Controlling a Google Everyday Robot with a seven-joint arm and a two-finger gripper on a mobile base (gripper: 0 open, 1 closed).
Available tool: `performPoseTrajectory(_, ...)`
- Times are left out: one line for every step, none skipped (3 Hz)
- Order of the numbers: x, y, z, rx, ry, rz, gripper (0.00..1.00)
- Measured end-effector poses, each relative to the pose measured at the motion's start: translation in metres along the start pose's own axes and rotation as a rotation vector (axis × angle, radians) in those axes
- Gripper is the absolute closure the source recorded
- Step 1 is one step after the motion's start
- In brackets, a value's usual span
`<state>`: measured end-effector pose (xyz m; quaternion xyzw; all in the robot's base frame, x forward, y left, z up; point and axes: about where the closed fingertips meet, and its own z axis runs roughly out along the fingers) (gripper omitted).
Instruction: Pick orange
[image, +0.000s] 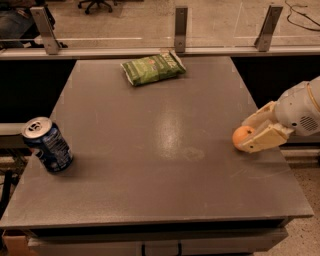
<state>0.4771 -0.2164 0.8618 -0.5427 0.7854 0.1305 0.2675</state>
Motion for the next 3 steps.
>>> performPoseTrajectory(-0.049,0.007,-0.006,-0.114,-0.241,-0.028,1.00)
performPoseTrajectory(-0.093,0.013,-0.016,-0.193,-0.447,-0.044,1.00)
performPoseTrajectory(-0.108,0.016,-0.021,-0.214,-0.500,-0.037,1.00)
